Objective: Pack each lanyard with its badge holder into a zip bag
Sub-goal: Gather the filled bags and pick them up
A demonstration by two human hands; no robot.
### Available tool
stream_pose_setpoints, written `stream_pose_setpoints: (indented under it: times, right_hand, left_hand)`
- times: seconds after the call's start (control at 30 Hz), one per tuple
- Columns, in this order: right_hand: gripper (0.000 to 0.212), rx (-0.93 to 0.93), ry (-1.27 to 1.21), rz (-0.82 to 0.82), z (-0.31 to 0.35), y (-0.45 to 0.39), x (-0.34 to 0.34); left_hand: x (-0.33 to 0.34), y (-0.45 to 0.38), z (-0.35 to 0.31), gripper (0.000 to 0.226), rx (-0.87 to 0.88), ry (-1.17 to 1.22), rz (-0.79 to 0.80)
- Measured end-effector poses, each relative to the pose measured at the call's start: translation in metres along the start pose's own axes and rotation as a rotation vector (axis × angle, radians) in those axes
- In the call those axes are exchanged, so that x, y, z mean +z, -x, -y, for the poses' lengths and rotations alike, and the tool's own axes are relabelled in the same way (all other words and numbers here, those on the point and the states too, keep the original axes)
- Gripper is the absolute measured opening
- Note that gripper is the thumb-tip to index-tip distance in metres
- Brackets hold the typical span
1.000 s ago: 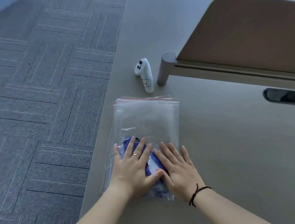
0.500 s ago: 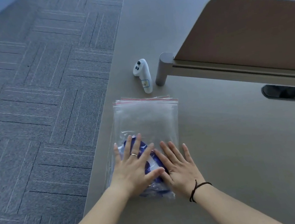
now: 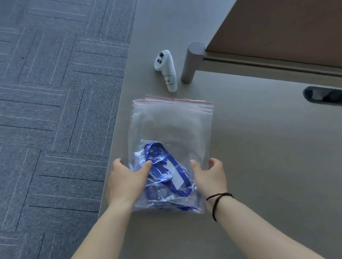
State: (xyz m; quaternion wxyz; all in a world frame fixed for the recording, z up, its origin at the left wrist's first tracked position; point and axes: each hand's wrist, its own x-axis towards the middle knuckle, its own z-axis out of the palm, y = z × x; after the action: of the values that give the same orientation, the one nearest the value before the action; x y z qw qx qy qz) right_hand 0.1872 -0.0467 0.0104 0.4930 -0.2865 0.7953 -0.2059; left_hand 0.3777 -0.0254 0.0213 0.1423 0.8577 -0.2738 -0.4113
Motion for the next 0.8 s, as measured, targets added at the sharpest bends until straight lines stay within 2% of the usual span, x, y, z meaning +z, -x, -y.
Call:
stream_pose_setpoints:
  times: [0.1, 0.13, 0.2, 0.27, 0.33, 0.4, 0.53, 0.6, 0.7, 0.8]
  right_hand:
    - [0.049, 0.019, 0.117, 0.014, 0.004, 0.003, 0.006]
    - [0.044, 0.007, 0.179, 0.034, 0.004, 0.004, 0.008]
    - [0.039, -0.127, 0.406, 0.043, 0.002, 0.008, 0.009]
    - [0.040, -0.333, 0.737, -0.023, -0.004, 0.011, 0.007]
    - [0.042, -0.455, 0.871, -0.088, -0.010, 0.013, 0.004]
    - [0.043, -0.460, 0.821, -0.053, -0.015, 0.012, 0.001]
    - [0.042, -0.397, 0.575, 0.120, -0.017, 0.011, -0.005]
    - [0.042, -0.396, 0.548, 0.180, -0.017, 0.011, -0.012]
    - [0.044, -0.349, 0.434, 0.260, -0.018, 0.009, -0.030]
    - [0.050, -0.211, 0.170, 0.356, -0.013, 0.010, -0.046]
  left_hand:
    - [0.001, -0.001, 0.002, 0.060, -0.040, 0.014, 0.051]
    - [0.001, 0.000, 0.002, 0.056, -0.058, 0.046, 0.084]
    - [0.003, 0.002, 0.002, 0.054, -0.082, 0.102, 0.131]
    - [0.002, 0.008, 0.001, 0.051, -0.075, 0.123, 0.139]
    - [0.002, 0.013, 0.001, 0.044, -0.043, 0.172, 0.166]
    - [0.002, 0.018, 0.003, 0.037, -0.030, 0.375, 0.293]
    - [0.007, 0.025, 0.007, 0.049, 0.014, 0.592, 0.558]
    - [0.010, 0.029, 0.008, 0.047, -0.018, 0.655, 0.610]
    - [0.012, 0.034, 0.013, 0.061, -0.048, 0.741, 0.660]
    - [0.014, 0.040, 0.014, 0.067, -0.069, 0.809, 0.729]
